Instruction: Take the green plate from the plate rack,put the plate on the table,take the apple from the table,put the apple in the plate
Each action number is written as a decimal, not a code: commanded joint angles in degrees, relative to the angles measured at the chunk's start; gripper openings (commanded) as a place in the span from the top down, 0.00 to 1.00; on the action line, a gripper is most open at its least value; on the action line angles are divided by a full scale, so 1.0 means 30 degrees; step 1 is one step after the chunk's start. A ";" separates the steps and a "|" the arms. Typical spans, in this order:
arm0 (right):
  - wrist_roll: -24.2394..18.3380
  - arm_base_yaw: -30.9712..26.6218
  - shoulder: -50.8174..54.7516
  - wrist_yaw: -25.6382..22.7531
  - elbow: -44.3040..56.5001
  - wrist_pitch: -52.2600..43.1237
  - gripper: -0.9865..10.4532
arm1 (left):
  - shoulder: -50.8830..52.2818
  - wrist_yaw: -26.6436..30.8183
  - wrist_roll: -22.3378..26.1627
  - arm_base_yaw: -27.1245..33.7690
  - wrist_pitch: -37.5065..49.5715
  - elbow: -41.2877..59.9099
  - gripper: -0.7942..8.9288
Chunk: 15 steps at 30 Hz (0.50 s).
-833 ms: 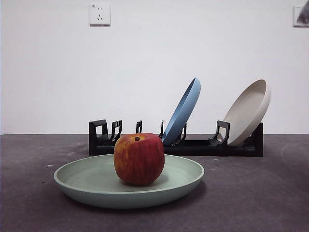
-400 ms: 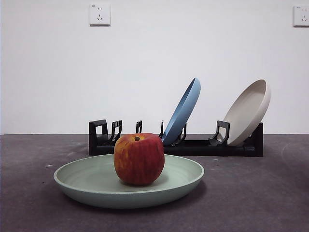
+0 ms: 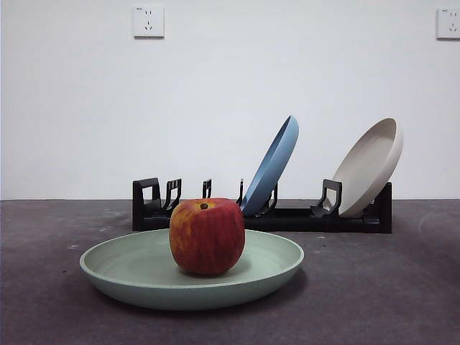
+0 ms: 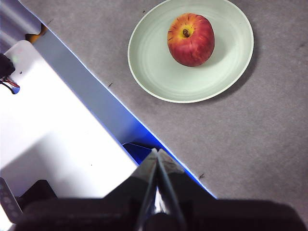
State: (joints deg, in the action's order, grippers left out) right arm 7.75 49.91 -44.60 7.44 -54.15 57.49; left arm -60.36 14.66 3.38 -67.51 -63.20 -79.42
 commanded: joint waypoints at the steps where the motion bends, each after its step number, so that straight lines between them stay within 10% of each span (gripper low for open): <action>1: 0.0109 0.0044 0.0015 -0.0029 0.0124 -0.0015 0.91 | 0.0007 0.0073 -0.0138 0.0036 0.0051 0.0029 0.92; 8: 0.0109 0.0044 0.0015 -0.0029 0.0124 -0.0015 0.91 | 0.0175 0.0124 0.0051 0.0335 0.0743 0.0029 0.92; 15: 0.0109 0.0044 0.0015 -0.0029 0.0124 -0.0007 0.91 | 0.1144 -0.1858 0.4575 0.5603 0.8306 0.0146 0.92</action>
State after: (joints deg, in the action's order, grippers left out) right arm 7.75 49.91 -44.60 7.44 -54.15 57.49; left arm -57.60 10.87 12.01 -53.67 -41.78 -79.40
